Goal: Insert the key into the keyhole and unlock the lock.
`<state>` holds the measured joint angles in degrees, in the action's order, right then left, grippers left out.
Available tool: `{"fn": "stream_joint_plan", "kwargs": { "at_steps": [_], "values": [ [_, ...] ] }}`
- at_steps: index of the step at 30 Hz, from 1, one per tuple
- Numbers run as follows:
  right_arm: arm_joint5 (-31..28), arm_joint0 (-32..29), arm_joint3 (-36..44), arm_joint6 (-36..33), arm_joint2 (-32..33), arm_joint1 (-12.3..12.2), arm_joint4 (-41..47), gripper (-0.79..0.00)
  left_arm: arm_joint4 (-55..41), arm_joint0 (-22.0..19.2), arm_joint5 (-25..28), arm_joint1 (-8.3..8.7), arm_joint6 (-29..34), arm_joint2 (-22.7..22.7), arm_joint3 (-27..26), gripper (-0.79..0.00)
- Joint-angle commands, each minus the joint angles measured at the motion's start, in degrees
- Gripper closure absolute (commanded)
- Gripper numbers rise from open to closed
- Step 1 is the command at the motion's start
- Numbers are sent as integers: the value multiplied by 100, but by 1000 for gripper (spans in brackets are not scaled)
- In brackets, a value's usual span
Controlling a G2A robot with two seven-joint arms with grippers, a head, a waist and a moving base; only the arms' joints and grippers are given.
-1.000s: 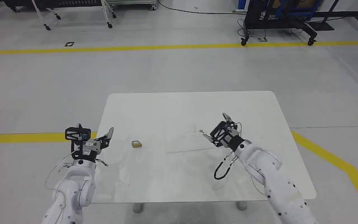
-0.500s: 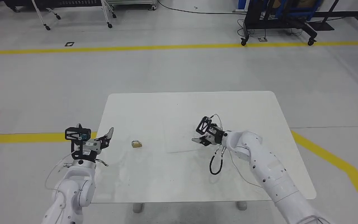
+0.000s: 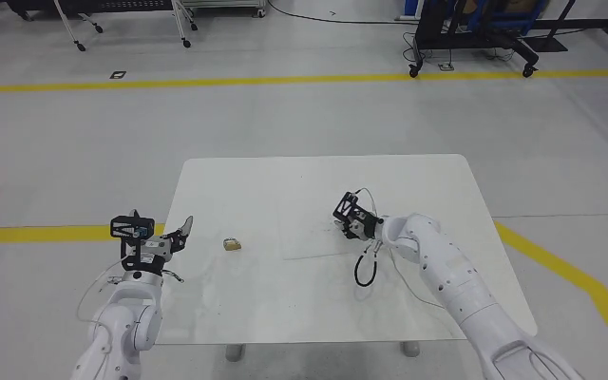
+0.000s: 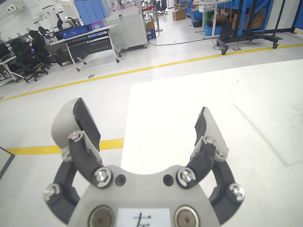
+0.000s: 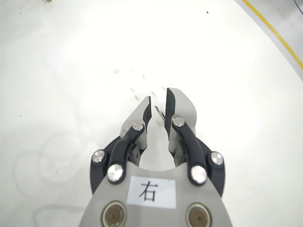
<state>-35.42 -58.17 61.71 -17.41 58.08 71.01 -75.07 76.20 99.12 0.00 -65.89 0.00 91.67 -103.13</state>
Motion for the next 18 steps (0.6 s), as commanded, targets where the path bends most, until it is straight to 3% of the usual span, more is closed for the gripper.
{"fn": "stream_joint_plan", "kwargs": {
  "at_steps": [1,2,9,18],
  "values": [
    [-6,34,-65,36,-21,7,-4,-111,0,0,0,0,0,0,0,-785],
    [-12,45,-83,67,-23,8,-3,-6,0,0,0,0,0,0,0,-785],
    [67,-72,221,305,124,-74,-294,0,0,0,0,0,0,0,0,-785],
    [350,-838,1597,591,705,-321,-937,0,0,0,0,0,0,0,0,-785]
  ]
}}
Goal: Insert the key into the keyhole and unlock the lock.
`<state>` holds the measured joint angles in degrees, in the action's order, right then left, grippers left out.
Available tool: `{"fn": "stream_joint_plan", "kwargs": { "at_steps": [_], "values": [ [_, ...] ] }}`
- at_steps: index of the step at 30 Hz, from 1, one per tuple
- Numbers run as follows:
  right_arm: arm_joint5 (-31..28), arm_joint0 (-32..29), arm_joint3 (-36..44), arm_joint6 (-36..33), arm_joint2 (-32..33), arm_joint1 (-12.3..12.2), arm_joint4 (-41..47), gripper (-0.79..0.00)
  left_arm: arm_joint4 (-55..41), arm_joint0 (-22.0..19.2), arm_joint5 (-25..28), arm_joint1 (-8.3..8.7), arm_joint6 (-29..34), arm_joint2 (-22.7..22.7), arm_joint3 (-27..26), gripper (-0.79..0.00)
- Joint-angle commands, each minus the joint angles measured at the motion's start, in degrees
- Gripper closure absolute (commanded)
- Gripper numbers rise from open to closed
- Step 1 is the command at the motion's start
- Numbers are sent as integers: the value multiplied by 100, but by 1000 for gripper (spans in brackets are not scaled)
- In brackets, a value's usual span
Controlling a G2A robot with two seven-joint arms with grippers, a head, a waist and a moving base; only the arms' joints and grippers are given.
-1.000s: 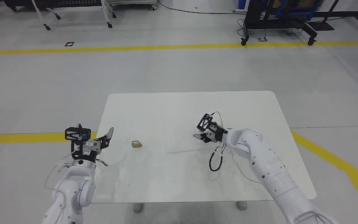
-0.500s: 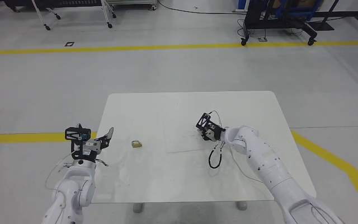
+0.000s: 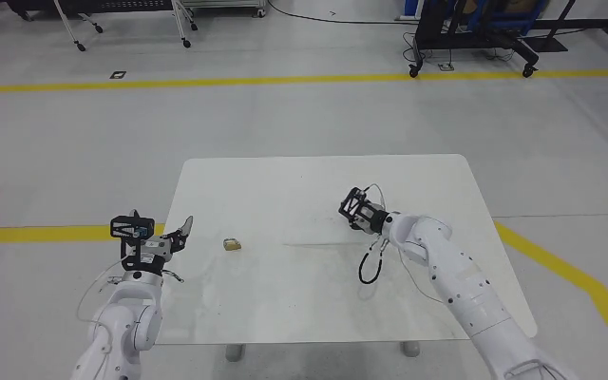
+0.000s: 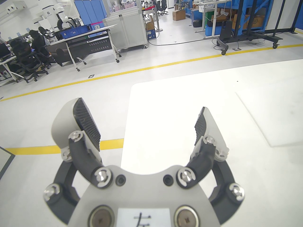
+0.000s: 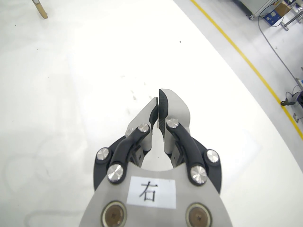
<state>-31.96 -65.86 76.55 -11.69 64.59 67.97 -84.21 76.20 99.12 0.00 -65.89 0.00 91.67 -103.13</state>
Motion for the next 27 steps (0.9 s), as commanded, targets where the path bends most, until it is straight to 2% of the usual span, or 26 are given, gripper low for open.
{"fn": "stream_joint_plan", "kwargs": {
  "at_steps": [1,5,17,21,23,27],
  "values": [
    [-7,-154,232,49,118,-41,-62,0,0,0,0,0,0,0,0,-785],
    [-82,-347,419,67,276,-98,-112,0,0,0,0,0,0,0,0,-785],
    [-64,-369,441,102,271,-115,-302,0,1,28,91,-4,-11,-56,-87,-785],
    [-64,-369,441,102,271,-115,-302,0,687,-14,561,-9,396,-660,-491,-785],
    [-64,-369,441,102,271,-115,-302,0,986,-301,739,-31,761,-1062,-456,-785],
    [-64,-369,441,102,271,-115,-302,0,1498,-1151,709,-152,1476,-2019,-28,-785]
  ]
}}
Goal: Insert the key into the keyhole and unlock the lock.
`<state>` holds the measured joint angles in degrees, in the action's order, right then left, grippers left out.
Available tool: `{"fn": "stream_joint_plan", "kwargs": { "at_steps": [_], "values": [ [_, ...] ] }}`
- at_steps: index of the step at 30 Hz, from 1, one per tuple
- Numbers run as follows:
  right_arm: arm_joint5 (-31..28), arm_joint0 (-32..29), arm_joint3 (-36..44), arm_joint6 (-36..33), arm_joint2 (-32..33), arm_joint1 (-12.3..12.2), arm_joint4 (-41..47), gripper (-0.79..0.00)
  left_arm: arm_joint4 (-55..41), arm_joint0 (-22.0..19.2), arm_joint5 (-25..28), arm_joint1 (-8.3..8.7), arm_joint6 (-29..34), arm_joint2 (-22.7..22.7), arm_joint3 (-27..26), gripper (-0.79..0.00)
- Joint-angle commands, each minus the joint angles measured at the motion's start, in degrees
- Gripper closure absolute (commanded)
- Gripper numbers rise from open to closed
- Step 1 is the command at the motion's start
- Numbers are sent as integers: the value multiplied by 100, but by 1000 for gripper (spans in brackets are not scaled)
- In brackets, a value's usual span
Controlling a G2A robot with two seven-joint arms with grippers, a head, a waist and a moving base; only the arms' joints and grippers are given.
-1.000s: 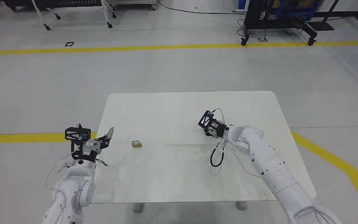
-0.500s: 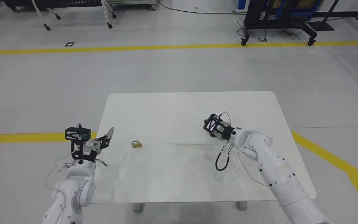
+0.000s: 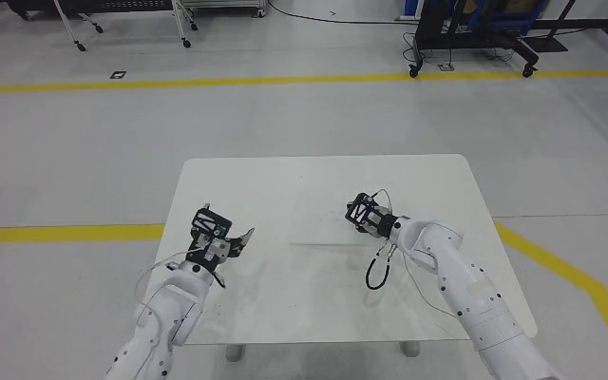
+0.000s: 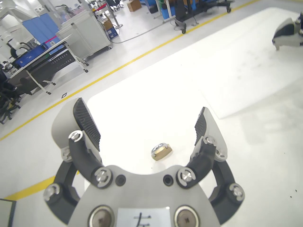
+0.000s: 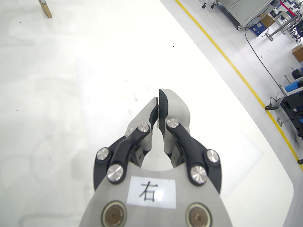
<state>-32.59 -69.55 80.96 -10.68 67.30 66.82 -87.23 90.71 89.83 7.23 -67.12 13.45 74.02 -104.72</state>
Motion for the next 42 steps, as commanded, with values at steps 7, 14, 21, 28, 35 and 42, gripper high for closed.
{"fn": "stream_joint_plan", "kwargs": {
  "at_steps": [7,14,21,28,35,42],
  "values": [
    [0,0,0,0,0,0,0,0,237,-1542,-97,-358,368,-1707,1341,-785],
    [0,0,0,0,0,0,0,0,-85,-2373,-272,-718,188,-2590,2545,-785],
    [0,0,0,0,0,0,0,0,-428,-2778,-383,-950,-62,-2879,3330,-785],
    [0,0,0,0,0,0,0,0,-667,-3045,-403,-1125,125,-3035,3940,-785],
    [0,0,0,0,0,0,0,0,-810,-3243,-428,-1293,49,-3183,4399,-785],
    [0,0,0,0,0,0,0,0,-817,-3354,-444,-1398,18,-3239,4654,-785]
  ]
}}
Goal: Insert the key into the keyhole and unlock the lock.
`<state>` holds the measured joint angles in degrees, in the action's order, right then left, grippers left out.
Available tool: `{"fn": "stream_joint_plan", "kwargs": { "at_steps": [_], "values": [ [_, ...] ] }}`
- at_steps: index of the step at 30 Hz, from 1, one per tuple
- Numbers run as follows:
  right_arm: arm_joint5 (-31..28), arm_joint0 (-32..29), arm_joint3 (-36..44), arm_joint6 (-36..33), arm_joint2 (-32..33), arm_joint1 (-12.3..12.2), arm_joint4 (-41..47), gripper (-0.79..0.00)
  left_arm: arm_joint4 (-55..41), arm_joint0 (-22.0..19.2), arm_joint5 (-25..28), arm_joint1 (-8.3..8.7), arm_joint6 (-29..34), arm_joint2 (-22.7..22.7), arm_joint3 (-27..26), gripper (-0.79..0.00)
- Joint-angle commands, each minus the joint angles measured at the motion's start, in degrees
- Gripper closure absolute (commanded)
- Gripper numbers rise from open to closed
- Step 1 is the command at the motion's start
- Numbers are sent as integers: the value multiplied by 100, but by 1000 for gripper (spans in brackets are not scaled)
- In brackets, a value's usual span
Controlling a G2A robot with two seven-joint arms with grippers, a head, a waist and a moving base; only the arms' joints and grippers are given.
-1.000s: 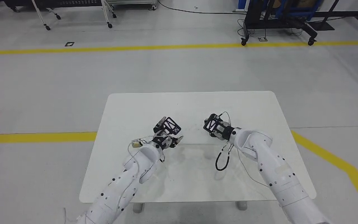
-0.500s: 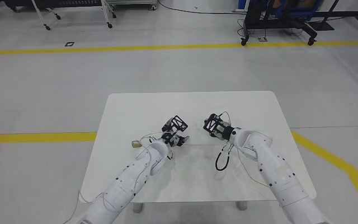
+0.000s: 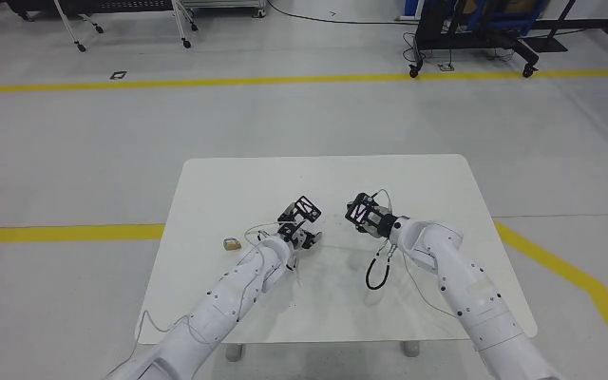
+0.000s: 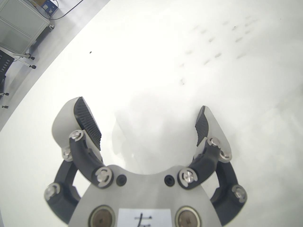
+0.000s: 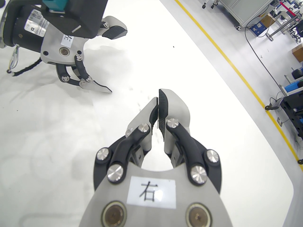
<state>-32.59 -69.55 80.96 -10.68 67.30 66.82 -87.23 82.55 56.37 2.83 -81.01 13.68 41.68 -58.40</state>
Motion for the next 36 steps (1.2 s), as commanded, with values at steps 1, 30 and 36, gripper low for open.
{"fn": "stream_joint_plan", "kwargs": {
  "at_steps": [1,30,36],
  "values": [
    [0,0,0,0,0,0,0,0,-2,-18,-6,-23,-14,-8,47,-785],
    [-478,483,-471,-1030,323,157,4339,0,-2313,2268,4086,936,-2037,3332,-2602,-785],
    [-478,483,-471,-1030,323,157,4339,0,-2313,2268,4086,936,-2037,3332,-2602,-785]
  ]
}}
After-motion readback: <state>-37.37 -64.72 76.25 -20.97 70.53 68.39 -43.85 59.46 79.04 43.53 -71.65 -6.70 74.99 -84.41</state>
